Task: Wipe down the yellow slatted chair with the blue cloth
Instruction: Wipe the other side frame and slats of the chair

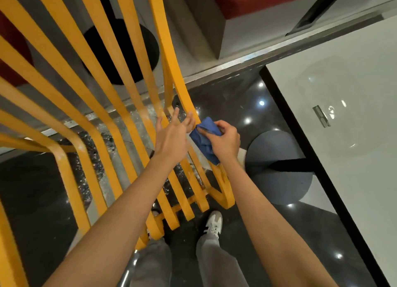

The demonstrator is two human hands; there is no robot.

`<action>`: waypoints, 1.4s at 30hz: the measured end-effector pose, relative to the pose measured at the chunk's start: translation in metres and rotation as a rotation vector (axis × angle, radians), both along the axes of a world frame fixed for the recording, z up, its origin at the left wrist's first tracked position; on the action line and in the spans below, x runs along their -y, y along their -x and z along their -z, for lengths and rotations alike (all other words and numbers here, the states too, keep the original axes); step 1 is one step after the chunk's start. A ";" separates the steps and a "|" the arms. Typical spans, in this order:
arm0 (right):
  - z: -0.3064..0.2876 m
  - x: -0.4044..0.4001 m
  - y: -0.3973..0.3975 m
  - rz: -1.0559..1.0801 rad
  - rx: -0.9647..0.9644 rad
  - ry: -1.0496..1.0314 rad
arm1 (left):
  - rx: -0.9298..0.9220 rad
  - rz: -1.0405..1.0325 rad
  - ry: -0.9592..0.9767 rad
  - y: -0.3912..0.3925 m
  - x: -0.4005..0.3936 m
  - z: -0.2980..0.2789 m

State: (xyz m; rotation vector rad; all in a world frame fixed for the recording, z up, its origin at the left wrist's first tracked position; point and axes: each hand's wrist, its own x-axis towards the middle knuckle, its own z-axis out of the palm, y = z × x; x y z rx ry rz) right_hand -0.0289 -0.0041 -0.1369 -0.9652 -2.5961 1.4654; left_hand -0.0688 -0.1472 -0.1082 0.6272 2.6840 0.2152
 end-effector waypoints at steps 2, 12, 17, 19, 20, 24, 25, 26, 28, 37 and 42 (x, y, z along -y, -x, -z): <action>0.003 0.000 0.009 0.011 0.004 0.045 | -0.012 -0.033 0.004 -0.002 -0.002 -0.003; 0.005 -0.026 -0.024 -0.154 -0.006 0.240 | 0.063 -0.298 -0.221 -0.007 -0.012 0.030; 0.014 -0.015 -0.001 0.023 -0.001 0.292 | 0.086 -0.319 -0.234 -0.008 -0.009 0.031; 0.013 -0.021 -0.015 0.115 0.089 0.551 | 0.084 -0.302 -0.229 -0.009 -0.010 0.026; 0.013 -0.025 -0.021 0.108 0.117 0.579 | 0.083 -0.294 -0.225 -0.009 -0.011 0.023; 0.010 -0.022 -0.015 0.016 0.039 0.426 | 0.071 -0.271 -0.197 -0.013 -0.015 0.014; 0.009 -0.019 -0.010 0.021 0.018 0.387 | 0.062 -0.272 -0.193 -0.014 -0.015 0.014; 0.010 -0.017 -0.006 0.028 0.010 0.371 | 0.049 -0.274 -0.188 -0.014 -0.015 0.015; 0.010 -0.021 -0.009 0.025 0.044 0.430 | 0.031 -0.264 -0.169 -0.016 -0.016 0.015; 0.010 -0.018 -0.010 0.003 0.021 0.402 | 0.137 -0.585 -0.735 -0.022 -0.020 0.029; 0.011 -0.028 -0.040 0.031 0.120 0.631 | 0.375 -1.067 -1.259 -0.038 -0.037 0.039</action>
